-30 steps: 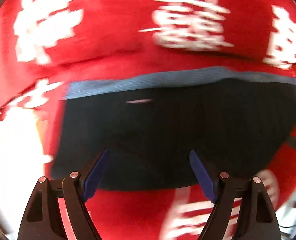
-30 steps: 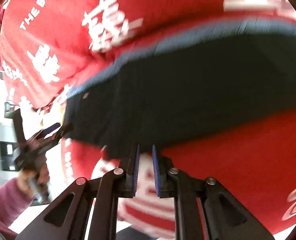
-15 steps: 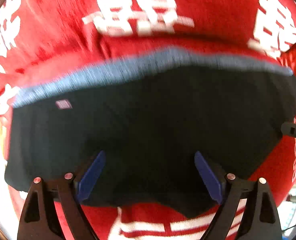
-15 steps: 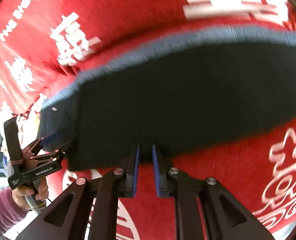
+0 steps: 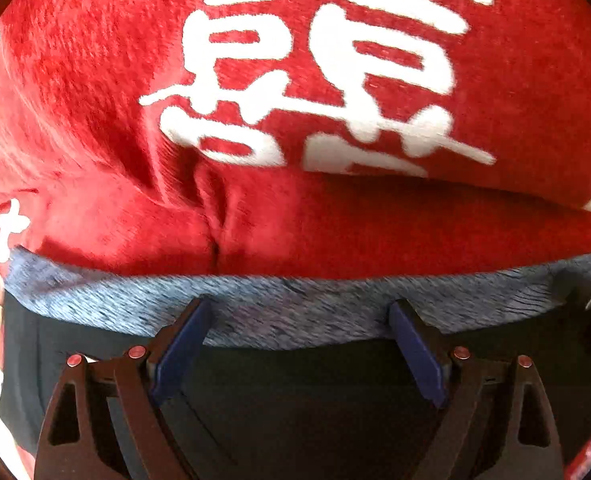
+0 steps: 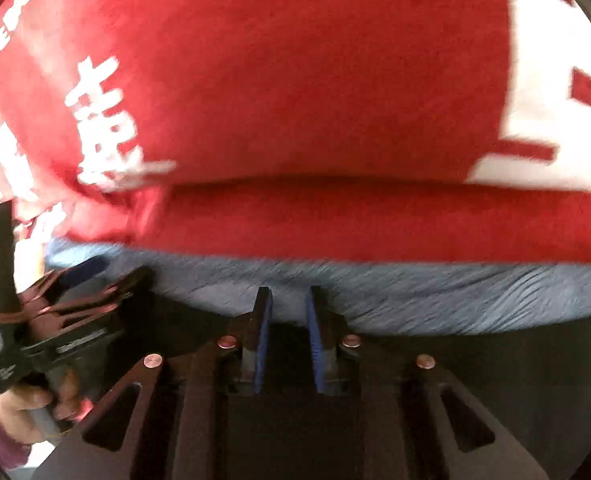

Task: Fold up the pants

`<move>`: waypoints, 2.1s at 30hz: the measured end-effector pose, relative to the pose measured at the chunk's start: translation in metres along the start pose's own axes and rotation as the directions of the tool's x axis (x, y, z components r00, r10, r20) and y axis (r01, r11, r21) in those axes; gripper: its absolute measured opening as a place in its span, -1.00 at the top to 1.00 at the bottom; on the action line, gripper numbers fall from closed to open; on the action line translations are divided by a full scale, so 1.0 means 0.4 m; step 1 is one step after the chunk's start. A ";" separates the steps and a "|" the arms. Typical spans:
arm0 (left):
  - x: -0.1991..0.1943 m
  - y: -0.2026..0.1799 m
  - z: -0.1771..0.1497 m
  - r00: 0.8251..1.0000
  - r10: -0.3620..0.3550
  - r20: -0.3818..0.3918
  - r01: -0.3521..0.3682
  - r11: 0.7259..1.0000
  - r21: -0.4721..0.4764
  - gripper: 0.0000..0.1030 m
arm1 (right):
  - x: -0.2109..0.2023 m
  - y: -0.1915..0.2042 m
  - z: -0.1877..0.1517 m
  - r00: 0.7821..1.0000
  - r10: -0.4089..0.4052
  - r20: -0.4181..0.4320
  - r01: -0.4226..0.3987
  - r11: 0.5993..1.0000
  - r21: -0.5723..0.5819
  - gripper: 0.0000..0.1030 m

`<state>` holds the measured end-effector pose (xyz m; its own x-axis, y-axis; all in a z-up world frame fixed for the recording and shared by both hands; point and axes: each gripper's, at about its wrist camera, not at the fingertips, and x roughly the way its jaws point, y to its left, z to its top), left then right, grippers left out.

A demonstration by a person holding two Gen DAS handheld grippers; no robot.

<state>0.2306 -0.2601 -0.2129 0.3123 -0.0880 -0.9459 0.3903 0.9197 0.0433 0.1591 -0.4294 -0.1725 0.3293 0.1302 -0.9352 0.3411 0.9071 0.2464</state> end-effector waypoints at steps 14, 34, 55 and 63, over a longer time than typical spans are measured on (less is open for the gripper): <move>-0.110 0.082 -0.096 0.999 0.035 -0.033 -0.034 0.999 0.035 -0.79 | -0.157 -0.052 -0.093 1.000 -0.023 0.000 0.023 0.996 0.082 0.56; -0.198 -0.045 -0.220 0.991 0.076 -0.111 -0.063 0.991 0.118 -0.79 | -0.272 -0.018 -0.304 0.999 0.010 -0.039 -0.003 0.985 0.175 -0.07; -0.246 -0.476 -0.189 0.992 0.016 -0.125 0.023 0.953 0.302 -0.79 | -0.418 -0.406 -0.381 0.999 -0.044 0.014 0.034 0.906 0.423 -0.07; -0.232 -0.624 -0.175 0.989 -0.009 -0.146 0.056 0.948 0.314 -0.79 | -0.443 -0.567 -0.376 0.997 -0.069 0.037 0.042 0.873 0.487 -0.07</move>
<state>0.0436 -0.4547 -0.1586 0.1786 -0.0399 -0.9831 0.6594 0.7465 0.0895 -0.1089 -0.5978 -0.1010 0.3376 0.0522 -0.9398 0.7401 0.6022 0.2993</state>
